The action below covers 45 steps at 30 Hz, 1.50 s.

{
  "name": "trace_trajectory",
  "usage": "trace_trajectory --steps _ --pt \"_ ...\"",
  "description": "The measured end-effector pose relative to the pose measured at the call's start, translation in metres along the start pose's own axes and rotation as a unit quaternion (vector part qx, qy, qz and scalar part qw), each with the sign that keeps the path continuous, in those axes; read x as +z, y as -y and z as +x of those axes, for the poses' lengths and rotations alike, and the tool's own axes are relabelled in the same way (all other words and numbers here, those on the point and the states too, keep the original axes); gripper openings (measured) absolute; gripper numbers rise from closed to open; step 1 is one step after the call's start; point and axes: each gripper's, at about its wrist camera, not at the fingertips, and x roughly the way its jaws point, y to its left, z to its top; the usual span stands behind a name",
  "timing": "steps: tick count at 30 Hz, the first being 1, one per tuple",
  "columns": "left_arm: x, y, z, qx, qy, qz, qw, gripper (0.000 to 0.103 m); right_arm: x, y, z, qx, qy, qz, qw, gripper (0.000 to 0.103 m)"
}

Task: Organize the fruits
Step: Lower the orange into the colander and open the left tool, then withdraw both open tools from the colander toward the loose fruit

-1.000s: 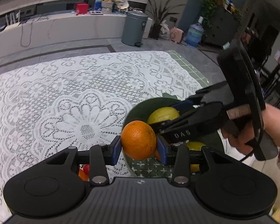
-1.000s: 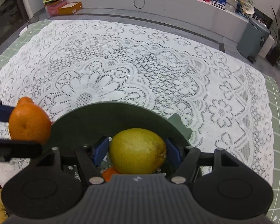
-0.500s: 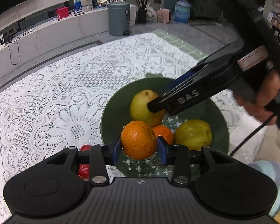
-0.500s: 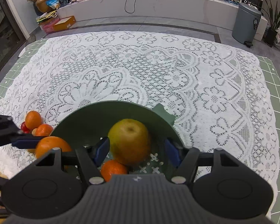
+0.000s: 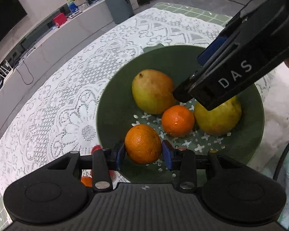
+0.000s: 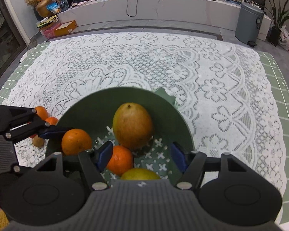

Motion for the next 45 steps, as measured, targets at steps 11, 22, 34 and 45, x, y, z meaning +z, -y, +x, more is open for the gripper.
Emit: trace_trajectory --steps 11,22,34,45 --pt "-0.002 0.005 0.004 -0.008 -0.007 0.006 0.9999 0.052 -0.012 0.000 -0.006 -0.003 -0.005 0.012 1.000 0.070" --pt "-0.003 0.010 -0.021 -0.003 0.037 0.011 0.9993 0.056 -0.018 -0.002 -0.017 -0.013 -0.002 0.022 1.000 0.078" --pt "-0.024 -0.022 -0.061 -0.004 0.071 -0.058 0.9958 0.056 -0.020 -0.020 -0.040 -0.012 0.024 0.040 0.999 0.082" --pt "-0.065 -0.075 -0.101 0.011 0.111 -0.162 0.9803 0.057 -0.023 -0.062 -0.052 0.004 0.089 0.086 0.992 0.082"
